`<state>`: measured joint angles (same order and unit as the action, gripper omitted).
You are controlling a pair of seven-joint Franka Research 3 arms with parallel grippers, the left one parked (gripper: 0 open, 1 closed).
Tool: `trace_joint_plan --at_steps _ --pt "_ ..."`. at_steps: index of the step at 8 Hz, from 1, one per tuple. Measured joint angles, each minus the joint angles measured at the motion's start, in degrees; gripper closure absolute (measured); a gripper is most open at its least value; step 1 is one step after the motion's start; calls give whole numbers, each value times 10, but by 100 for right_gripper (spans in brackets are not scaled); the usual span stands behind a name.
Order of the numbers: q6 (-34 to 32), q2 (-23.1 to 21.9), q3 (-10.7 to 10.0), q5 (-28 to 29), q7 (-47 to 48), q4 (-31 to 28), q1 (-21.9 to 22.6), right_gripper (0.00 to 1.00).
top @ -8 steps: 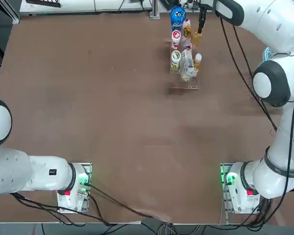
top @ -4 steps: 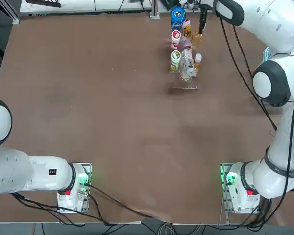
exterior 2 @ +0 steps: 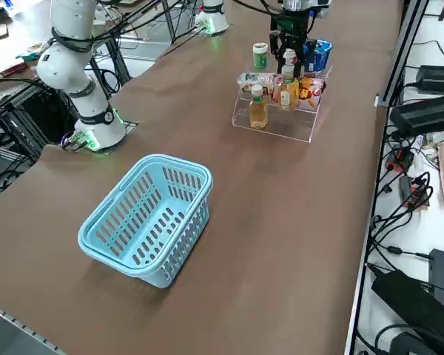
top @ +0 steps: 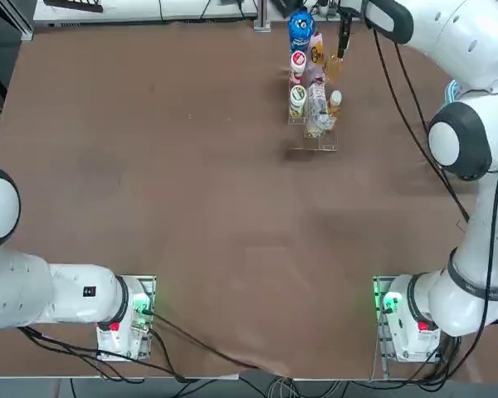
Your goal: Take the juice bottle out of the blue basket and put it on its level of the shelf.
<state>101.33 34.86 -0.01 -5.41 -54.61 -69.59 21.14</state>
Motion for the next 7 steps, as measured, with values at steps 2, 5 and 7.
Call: trace_joint_plan --at_steps 2,5,7 --pt "-6 0 -2 0 0 0 0 47" --pt "-11 4 -2 0 1 0 0 47" --pt "-11 4 -2 0 14 0 1 47"
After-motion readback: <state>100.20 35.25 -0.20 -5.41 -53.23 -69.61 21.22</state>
